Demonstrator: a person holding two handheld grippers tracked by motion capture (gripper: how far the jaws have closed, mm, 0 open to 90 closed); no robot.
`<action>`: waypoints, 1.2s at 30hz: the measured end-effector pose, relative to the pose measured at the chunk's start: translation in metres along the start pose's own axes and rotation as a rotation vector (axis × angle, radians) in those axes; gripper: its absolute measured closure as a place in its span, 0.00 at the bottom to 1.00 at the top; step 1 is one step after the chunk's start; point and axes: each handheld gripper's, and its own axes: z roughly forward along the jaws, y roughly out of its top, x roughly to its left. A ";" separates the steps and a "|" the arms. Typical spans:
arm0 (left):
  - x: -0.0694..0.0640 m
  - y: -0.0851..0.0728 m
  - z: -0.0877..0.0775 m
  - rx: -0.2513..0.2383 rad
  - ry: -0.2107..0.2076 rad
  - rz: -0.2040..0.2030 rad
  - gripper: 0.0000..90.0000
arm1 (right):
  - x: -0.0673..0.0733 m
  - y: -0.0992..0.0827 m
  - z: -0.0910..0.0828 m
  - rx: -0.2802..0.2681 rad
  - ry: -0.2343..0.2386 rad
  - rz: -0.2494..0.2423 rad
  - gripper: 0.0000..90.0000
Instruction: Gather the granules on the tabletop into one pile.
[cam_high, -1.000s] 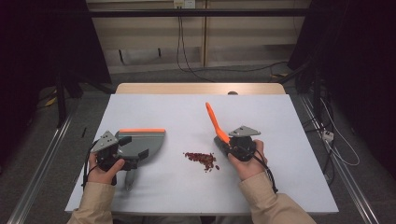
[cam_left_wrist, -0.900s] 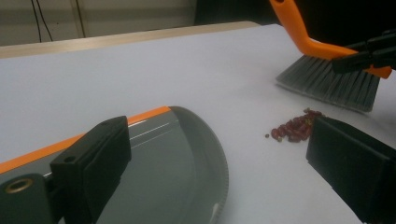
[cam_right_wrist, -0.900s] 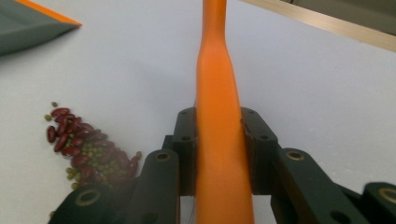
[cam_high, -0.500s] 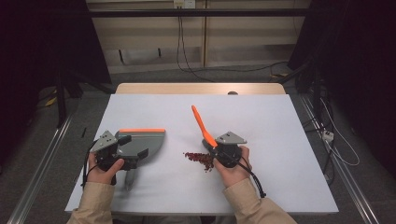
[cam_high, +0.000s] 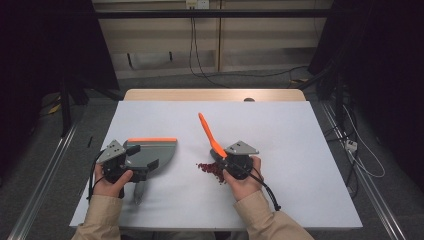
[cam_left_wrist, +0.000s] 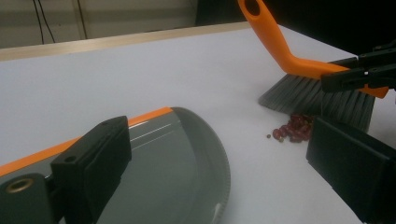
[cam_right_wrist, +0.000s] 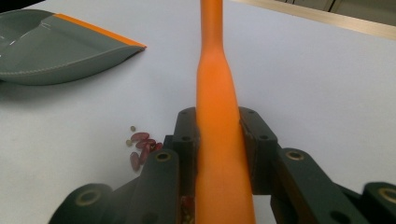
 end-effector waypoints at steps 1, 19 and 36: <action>0.000 0.000 0.000 0.002 0.000 0.004 0.07 | 0.000 0.001 0.000 -0.002 -0.006 -0.009 0.79; 0.006 0.000 -0.004 -0.011 0.018 -0.014 0.07 | -0.042 0.013 -0.016 -0.153 0.523 -0.132 0.79; 0.014 -0.004 -0.008 0.002 0.054 -0.036 0.07 | -0.062 0.000 0.034 -0.083 0.931 -0.293 0.79</action>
